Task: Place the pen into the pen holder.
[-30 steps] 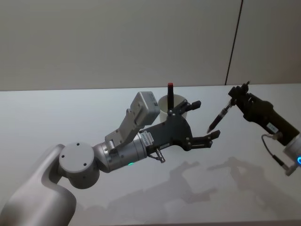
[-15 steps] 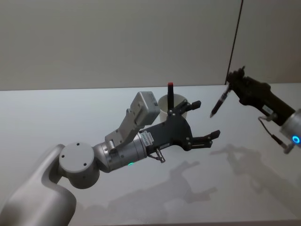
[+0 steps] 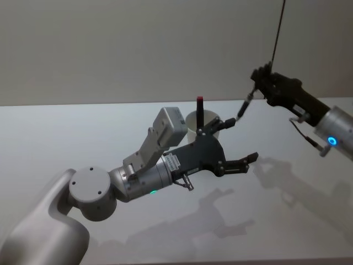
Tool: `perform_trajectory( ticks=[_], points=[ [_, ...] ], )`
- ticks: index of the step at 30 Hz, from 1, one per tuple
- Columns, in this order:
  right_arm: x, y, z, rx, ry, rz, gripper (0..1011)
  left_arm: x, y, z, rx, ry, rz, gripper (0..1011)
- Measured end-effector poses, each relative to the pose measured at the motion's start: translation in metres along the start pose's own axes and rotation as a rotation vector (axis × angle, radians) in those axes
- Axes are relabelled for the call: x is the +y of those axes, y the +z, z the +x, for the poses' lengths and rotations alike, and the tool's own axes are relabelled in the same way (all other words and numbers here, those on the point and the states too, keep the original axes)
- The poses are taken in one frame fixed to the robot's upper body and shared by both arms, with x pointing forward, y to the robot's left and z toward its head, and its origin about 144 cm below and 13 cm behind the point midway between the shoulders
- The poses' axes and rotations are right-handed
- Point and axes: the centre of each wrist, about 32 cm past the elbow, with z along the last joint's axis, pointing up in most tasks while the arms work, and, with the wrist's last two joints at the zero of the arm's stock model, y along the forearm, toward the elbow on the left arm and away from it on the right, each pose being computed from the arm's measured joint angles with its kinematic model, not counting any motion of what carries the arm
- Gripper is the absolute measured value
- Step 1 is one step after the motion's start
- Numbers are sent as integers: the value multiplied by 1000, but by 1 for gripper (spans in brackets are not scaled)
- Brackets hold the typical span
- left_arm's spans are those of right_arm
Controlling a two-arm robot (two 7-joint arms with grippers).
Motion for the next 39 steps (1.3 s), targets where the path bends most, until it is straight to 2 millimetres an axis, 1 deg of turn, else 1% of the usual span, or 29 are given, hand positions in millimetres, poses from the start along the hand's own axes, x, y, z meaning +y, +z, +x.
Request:
perform_trajectory(
  ticks=[9, 15, 16, 18, 28, 39],
  points=[
    [25, -5, 20, -6, 39, -10, 147, 0, 0, 0, 0, 0, 0, 1004],
    [39, -10, 30, 1, 64, -20, 147, 0, 0, 0, 0, 0, 0, 1004],
    [39, -10, 30, 1, 64, -20, 147, 0, 0, 0, 0, 0, 0, 1004],
    [46, -12, 33, 7, 79, -26, 147, 0, 0, 0, 0, 0, 0, 1004],
    [65, -18, 37, 25, 122, -42, 147, 0, 0, 0, 0, 0, 0, 1004],
    [82, -25, 31, 23, 132, -65, 147, 0, 0, 0, 0, 0, 0, 1004]
  ],
)
